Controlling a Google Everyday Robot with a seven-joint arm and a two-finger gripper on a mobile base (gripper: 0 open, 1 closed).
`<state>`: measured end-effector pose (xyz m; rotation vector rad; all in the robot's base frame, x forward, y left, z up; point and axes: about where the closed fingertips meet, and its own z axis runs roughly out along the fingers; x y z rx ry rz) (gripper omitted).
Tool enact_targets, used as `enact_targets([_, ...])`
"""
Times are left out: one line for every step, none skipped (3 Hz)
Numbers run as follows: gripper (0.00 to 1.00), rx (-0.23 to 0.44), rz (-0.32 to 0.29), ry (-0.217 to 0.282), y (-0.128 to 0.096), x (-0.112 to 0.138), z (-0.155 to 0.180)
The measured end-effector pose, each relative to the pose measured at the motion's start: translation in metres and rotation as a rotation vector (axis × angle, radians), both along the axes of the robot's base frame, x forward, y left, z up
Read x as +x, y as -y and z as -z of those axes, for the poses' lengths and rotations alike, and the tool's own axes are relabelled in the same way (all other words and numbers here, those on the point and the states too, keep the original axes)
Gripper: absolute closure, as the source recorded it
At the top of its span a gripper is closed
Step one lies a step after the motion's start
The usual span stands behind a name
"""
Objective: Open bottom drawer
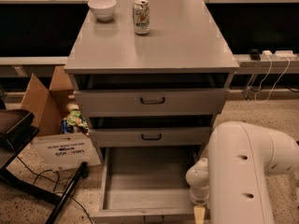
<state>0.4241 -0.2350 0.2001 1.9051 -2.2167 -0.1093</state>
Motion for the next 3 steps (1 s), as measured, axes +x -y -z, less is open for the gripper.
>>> enact_targets([0.19, -0.017, 0.015, -0.097, 0.009, -0.024, 0.012])
enact_targets([0.43, -0.049, 0.046, -0.239, 0.021, -0.069, 0.018])
enact_targets([0.66, -0.049, 0.046, -0.239, 0.020, -0.068, 0.015])
